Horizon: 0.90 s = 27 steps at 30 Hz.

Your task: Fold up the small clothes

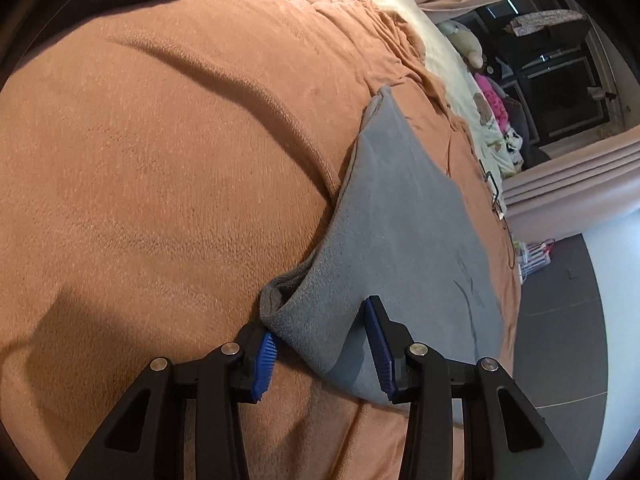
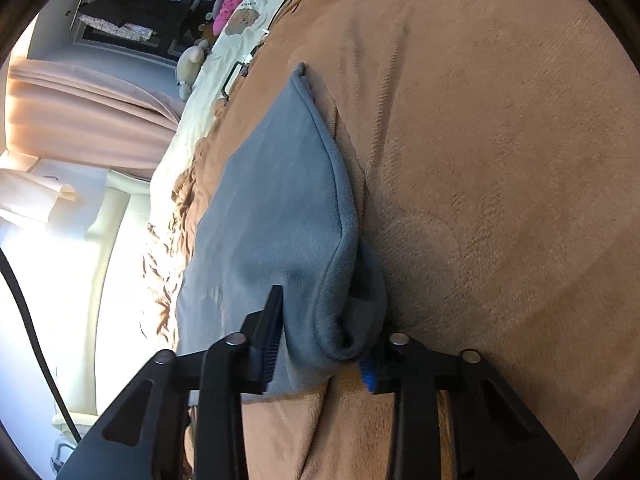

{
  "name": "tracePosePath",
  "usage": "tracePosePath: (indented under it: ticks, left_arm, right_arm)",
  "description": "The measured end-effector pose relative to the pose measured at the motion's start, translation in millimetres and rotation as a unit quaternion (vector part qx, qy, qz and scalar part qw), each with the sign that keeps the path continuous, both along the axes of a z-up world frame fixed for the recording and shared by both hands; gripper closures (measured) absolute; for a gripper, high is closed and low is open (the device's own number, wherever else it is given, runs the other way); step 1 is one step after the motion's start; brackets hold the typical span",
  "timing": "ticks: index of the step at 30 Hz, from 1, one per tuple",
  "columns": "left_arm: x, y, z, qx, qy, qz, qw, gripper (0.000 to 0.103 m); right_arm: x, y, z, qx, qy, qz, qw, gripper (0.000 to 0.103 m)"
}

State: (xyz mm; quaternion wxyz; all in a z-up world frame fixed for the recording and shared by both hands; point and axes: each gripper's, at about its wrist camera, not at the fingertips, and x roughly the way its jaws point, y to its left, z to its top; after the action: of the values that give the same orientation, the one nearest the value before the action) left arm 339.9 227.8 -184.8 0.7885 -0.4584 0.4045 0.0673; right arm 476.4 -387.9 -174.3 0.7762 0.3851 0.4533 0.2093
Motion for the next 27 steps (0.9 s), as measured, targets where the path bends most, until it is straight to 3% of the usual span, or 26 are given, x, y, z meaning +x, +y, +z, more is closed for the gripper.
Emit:
tracePosePath:
  ticks: [2,4,6,9,18,27]
  left_arm:
    - [-0.1,-1.8,0.9,0.011,-0.001,0.002,0.9999,0.061]
    - [-1.1,-4.0,2.8,0.031,0.006,0.004,0.9995,0.069]
    - [-0.6,-4.8,4.7,0.042,0.006,0.004,0.9991,0.088]
    - [-1.1,-5.3,13.7,0.058,-0.004,0.005,0.9983,0.095]
    - [7.9,-7.3,57.0,0.110,-0.015,0.006,0.9938,0.098]
    - [-0.9,-5.4,86.0,0.113,-0.034,0.006,0.9930,0.098]
  right_arm:
    - [0.7,-1.0,-0.1,-0.003,-0.002,-0.002,1.000,0.080]
    - [0.1,-0.3,-0.1,-0.011,-0.002,-0.006,1.000,0.089]
    - [-0.1,5.1,4.4,-0.016,-0.003,-0.010,1.000,0.095]
    - [-2.5,11.2,15.1,-0.037,-0.005,-0.020,0.999,0.099]
    - [-14.9,32.8,62.1,-0.090,-0.030,-0.043,0.995,0.101]
    - [-27.6,51.7,101.5,-0.125,-0.060,-0.033,0.990,0.102]
